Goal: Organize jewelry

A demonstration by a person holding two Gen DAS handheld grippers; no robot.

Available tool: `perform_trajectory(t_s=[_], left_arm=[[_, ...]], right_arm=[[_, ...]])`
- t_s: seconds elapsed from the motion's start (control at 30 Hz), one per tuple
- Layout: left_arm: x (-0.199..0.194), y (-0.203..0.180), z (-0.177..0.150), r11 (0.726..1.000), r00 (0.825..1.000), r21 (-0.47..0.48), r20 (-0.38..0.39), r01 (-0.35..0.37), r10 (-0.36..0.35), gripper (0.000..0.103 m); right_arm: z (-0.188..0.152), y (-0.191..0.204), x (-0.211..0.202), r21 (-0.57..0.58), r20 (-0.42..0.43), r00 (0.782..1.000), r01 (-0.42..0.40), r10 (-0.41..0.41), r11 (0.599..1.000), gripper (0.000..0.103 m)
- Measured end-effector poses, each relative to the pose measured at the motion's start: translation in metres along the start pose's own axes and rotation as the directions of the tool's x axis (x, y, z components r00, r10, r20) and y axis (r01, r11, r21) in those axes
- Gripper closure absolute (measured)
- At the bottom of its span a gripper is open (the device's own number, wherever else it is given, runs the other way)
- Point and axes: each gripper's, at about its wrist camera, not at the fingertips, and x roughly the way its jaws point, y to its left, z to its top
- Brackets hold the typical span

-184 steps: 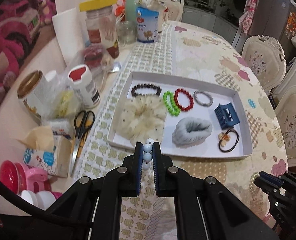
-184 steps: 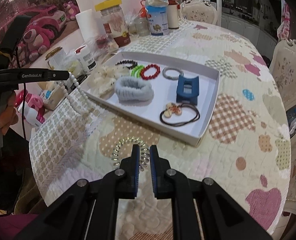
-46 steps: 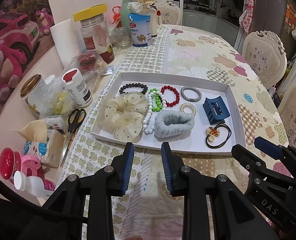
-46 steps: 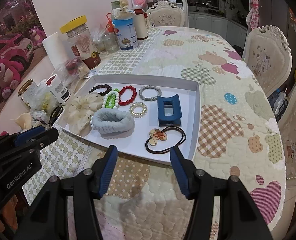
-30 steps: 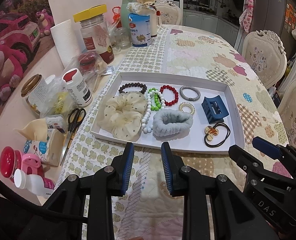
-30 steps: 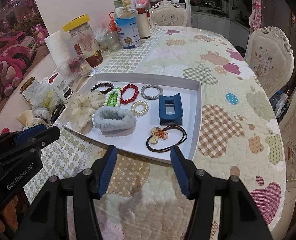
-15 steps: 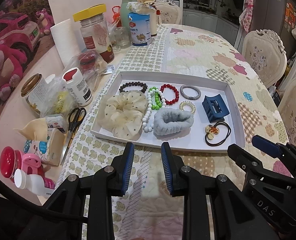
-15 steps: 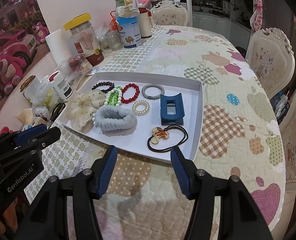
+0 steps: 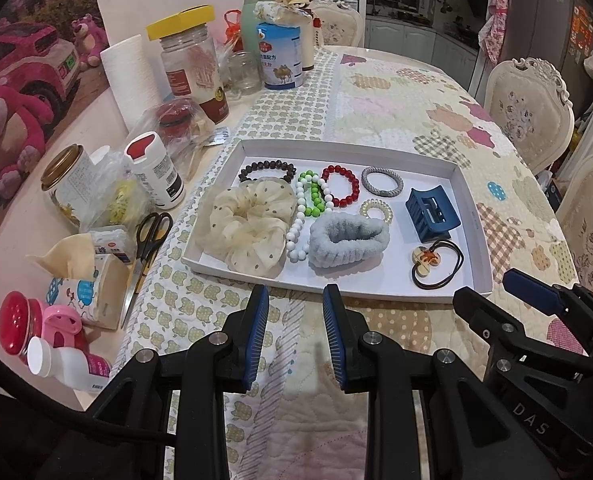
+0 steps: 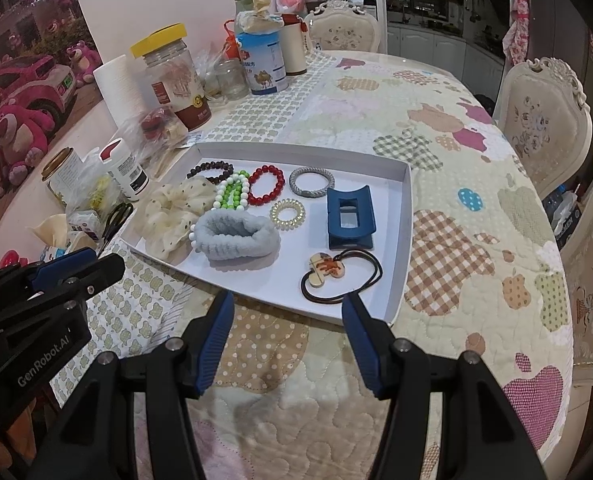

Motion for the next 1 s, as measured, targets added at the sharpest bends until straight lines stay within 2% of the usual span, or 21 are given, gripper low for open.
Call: perform_trajectory(t_s=[1.0], left_arm=[[0.0034,-0.0063,-0.0031,1.000,1.000,0.027,0.007,0.010,-0.010,0.076]], right_arm=[[-0.0072,-0.0004,0.0037,0.004,-0.005,1.000,0.003,-0.003,1.000,0.044]])
